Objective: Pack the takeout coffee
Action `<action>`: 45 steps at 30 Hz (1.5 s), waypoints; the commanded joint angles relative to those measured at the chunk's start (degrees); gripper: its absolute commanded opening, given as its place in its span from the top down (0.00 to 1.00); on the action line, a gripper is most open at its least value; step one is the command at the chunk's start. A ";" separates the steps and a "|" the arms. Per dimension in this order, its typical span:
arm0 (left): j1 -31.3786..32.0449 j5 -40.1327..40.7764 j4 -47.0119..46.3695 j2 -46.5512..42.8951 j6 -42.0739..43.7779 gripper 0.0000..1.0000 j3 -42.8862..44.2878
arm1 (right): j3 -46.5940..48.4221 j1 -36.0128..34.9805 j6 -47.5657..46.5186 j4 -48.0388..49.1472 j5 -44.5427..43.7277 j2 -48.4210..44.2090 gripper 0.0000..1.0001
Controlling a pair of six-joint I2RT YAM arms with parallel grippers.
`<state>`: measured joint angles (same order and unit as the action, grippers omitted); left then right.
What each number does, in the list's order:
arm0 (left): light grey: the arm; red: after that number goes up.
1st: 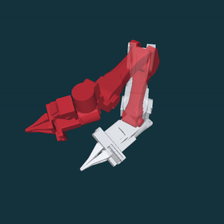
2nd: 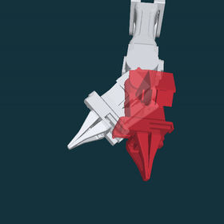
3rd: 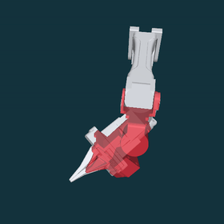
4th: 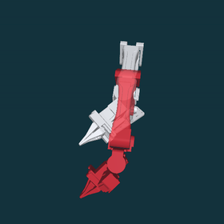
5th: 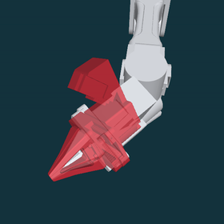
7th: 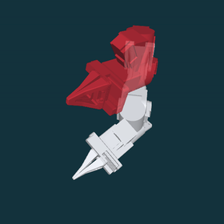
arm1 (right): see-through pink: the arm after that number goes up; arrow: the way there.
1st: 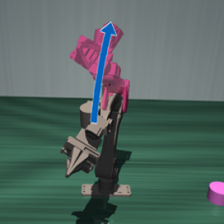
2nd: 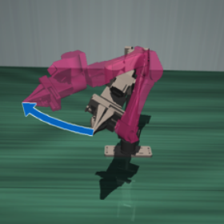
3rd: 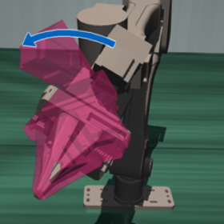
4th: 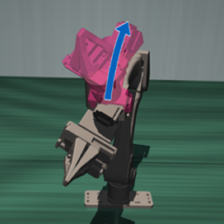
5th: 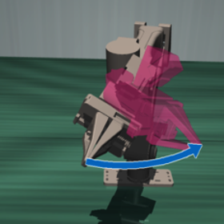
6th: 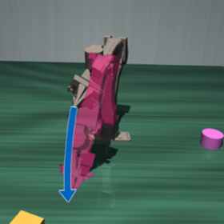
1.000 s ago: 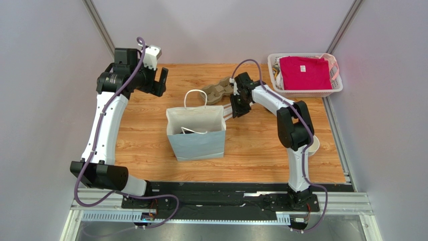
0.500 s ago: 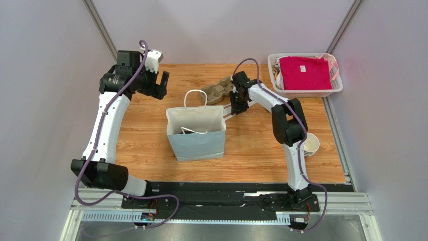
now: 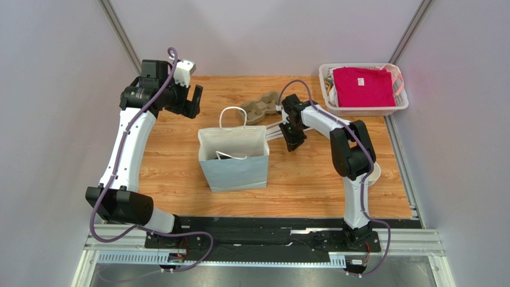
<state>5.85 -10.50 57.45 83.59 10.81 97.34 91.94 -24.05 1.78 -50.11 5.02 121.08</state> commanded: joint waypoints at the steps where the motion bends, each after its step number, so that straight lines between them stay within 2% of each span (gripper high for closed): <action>1: -0.49 -1.54 -1.29 0.08 0.97 0.05 1.62 | -0.98 2.16 -6.09 -6.84 2.54 -4.70 0.74; 6: -0.49 -2.07 -1.55 0.17 0.44 0.05 1.62 | 2.53 2.61 -4.33 -5.44 7.19 -6.56 0.67; 9: -0.49 -2.24 -1.38 0.34 0.53 0.05 1.71 | 6.40 2.61 -6.52 -4.91 7.46 -4.63 0.61; 12: -0.49 -2.59 -1.11 0.52 0.62 0.05 2.06 | 11.32 2.70 -12.75 -5.35 7.11 -1.46 0.54; 13: -0.49 -2.51 -1.11 0.61 0.62 0.05 2.33 | 12.37 2.78 -15.73 -5.35 7.11 -0.07 0.48; 18: -0.49 -2.77 -0.41 1.31 1.14 0.05 3.21 | 18.18 2.78 -26.02 -8.42 8.52 2.32 0.42; 27: -0.57 -3.47 -0.41 1.75 1.58 0.05 2.94 | 17.48 2.87 -40.35 -9.22 10.80 3.46 0.48; 33: -0.49 -3.91 0.29 2.37 1.94 0.05 3.21 | 21.43 2.78 -43.43 -8.78 11.24 6.80 0.47; 45: -0.57 -3.65 1.35 3.95 2.90 0.05 5.84 | 23.11 2.78 -48.63 -7.81 10.01 11.28 0.50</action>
<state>5.80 -13.23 58.48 87.29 12.60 100.86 112.57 -21.19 -44.14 -59.02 14.98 131.20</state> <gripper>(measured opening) 0.949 0.506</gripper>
